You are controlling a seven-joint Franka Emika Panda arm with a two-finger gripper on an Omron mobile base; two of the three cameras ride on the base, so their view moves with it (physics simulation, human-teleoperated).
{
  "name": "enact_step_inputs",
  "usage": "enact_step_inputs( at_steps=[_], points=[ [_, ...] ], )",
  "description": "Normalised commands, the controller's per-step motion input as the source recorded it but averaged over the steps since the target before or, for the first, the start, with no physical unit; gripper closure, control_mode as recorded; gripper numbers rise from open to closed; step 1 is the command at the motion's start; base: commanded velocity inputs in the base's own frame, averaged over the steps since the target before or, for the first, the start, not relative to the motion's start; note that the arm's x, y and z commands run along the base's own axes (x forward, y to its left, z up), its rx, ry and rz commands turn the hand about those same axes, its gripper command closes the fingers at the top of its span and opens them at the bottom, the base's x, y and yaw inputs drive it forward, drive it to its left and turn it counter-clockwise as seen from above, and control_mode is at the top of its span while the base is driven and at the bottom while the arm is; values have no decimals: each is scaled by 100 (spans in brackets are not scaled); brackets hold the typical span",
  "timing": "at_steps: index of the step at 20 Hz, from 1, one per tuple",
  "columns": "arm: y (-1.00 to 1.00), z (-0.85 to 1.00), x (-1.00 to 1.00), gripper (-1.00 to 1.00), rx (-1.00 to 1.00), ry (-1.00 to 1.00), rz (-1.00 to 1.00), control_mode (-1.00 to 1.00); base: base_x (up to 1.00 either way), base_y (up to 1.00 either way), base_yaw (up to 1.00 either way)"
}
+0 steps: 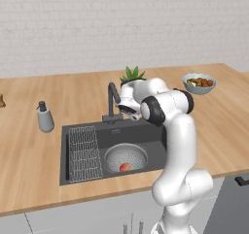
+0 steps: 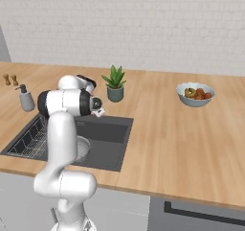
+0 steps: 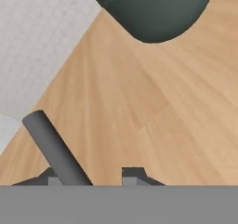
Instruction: Put the colander in the sink, put the peach in the colander, and turn on the sink faucet and pour water over the colander.
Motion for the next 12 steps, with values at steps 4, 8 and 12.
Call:
enact_step_inputs(
  at_steps=[4, 8, 12],
  points=[
    [-100, -14, -42, 100, 0, 0, -6, -100, 0, 0, 0],
    [-100, -13, -43, 100, 2, 0, -8, -100, 0, 0, 0],
    [-100, -11, -45, 100, 4, 0, -7, -100, 0, 0, 0]
  ],
)
